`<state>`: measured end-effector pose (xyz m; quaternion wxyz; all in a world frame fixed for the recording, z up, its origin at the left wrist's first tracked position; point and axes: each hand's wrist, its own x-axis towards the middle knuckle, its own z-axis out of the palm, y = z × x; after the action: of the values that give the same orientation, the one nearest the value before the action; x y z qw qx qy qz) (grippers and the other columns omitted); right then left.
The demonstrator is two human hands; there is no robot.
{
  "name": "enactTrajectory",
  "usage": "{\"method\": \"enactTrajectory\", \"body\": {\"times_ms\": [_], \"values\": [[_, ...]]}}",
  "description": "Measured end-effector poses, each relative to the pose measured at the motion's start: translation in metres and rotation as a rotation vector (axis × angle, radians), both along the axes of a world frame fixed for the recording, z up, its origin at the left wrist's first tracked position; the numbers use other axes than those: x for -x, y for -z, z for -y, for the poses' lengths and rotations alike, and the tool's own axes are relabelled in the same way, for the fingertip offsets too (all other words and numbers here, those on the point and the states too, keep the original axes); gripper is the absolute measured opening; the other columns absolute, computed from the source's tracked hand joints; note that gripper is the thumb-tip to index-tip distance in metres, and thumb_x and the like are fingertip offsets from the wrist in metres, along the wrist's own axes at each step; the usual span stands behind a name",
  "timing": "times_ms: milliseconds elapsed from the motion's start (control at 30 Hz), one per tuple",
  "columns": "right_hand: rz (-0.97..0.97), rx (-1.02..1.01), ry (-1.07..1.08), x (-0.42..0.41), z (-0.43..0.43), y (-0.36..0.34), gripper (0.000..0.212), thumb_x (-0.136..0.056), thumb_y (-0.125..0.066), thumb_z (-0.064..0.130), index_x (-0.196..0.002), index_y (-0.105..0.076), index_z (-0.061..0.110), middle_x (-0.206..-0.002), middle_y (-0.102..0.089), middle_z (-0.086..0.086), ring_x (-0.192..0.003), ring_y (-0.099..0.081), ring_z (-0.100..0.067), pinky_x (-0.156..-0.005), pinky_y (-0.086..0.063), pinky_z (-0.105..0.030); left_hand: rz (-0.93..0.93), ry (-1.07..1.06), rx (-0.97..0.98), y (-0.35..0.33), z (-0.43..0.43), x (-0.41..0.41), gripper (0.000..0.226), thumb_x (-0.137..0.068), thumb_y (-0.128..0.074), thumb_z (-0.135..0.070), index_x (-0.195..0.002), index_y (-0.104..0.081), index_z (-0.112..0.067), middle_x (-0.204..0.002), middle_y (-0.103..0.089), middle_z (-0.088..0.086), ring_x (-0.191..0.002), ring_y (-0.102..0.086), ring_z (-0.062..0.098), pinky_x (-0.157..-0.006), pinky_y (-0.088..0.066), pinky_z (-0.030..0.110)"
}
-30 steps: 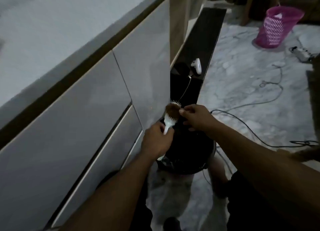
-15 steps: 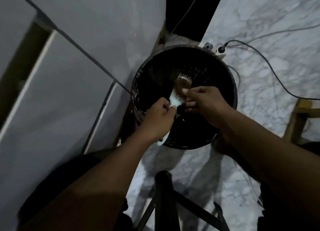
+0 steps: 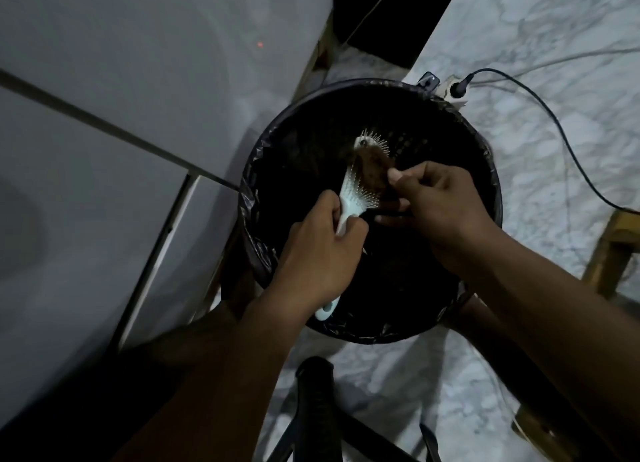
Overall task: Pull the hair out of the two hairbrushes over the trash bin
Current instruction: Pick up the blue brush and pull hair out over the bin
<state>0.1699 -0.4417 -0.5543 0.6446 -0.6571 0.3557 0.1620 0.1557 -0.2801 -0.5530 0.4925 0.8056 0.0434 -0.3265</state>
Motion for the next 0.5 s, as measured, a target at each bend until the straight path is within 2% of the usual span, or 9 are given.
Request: {"method": "enactTrajectory", "body": {"times_ms": [100, 200, 267, 333, 400, 500], "values": [[-0.034, -0.157, 0.080, -0.0009, 0.0004, -0.0005, 0.022, -0.102, -0.052, 0.015, -0.083, -0.051, 0.004, -0.088, -0.063, -0.015, -0.070, -0.069, -0.024, -0.063, -0.064, -0.039, 0.084, 0.006, -0.058, 0.0018, 0.0024, 0.0022, 0.024, -0.099, -0.050, -0.033, -0.082, -0.036, -0.023, -0.055, -0.041, -0.005, -0.042, -0.037, 0.011, -0.044, -0.042, 0.037], [-0.106, -0.326, 0.202, -0.0043, -0.0005, -0.0003, 0.024, -0.104, -0.046, 0.017, -0.109, -0.057, -0.004, -0.106, -0.067, -0.022, -0.075, -0.072, -0.029, -0.060, -0.062, -0.039, 0.147, 0.005, -0.105, 0.0022, 0.0025, 0.0025, 0.029, -0.100, -0.050, -0.032, -0.077, -0.032, -0.028, -0.056, -0.040, -0.005, -0.040, -0.036, 0.008, -0.039, -0.031, 0.024], [-0.102, -0.380, 0.247, -0.0058, -0.0002, -0.0020, 0.025, -0.102, -0.049, 0.025, -0.110, -0.060, 0.004, -0.099, -0.072, -0.014, -0.073, -0.074, -0.025, -0.062, -0.062, -0.042, 0.162, 0.015, -0.098, 0.0023, 0.0029, 0.0038, 0.031, -0.100, -0.051, -0.031, -0.076, -0.032, -0.028, -0.054, -0.039, -0.005, -0.040, -0.035, 0.009, -0.039, -0.030, 0.027], [-0.016, -0.277, 0.173, -0.0049, 0.0005, -0.0033, 0.033, -0.095, -0.063, 0.036, -0.110, -0.062, 0.007, -0.091, -0.075, -0.005, -0.074, -0.075, -0.017, -0.065, -0.063, -0.043, 0.190, 0.066, -0.107, 0.0019, 0.0044, 0.0065, 0.027, -0.100, -0.051, -0.032, -0.079, -0.034, -0.027, -0.053, -0.043, -0.007, -0.039, -0.036, 0.009, -0.038, -0.028, 0.023], [0.071, -0.094, 0.100, -0.0017, -0.0011, -0.0020, 0.039, -0.087, -0.075, 0.030, -0.112, -0.063, 0.003, -0.094, -0.073, -0.008, -0.081, -0.076, -0.018, -0.062, -0.062, -0.037, 0.203, 0.096, -0.116, 0.0014, 0.0063, 0.0089, 0.024, -0.099, -0.051, -0.032, -0.082, -0.036, -0.025, -0.053, -0.043, -0.005, -0.038, -0.038, 0.009, -0.038, -0.028, 0.020], [0.123, 0.035, 0.100, 0.0000, -0.0022, 0.0027, 0.015, -0.089, -0.073, 0.012, -0.091, -0.065, -0.001, -0.077, -0.070, -0.010, -0.065, -0.074, -0.012, -0.054, -0.060, -0.030, 0.205, 0.093, -0.113, 0.0022, 0.0068, 0.0096, 0.025, -0.099, -0.051, -0.031, -0.080, -0.035, -0.024, -0.054, -0.040, -0.004, -0.038, -0.036, 0.009, -0.037, -0.027, 0.020]]}}
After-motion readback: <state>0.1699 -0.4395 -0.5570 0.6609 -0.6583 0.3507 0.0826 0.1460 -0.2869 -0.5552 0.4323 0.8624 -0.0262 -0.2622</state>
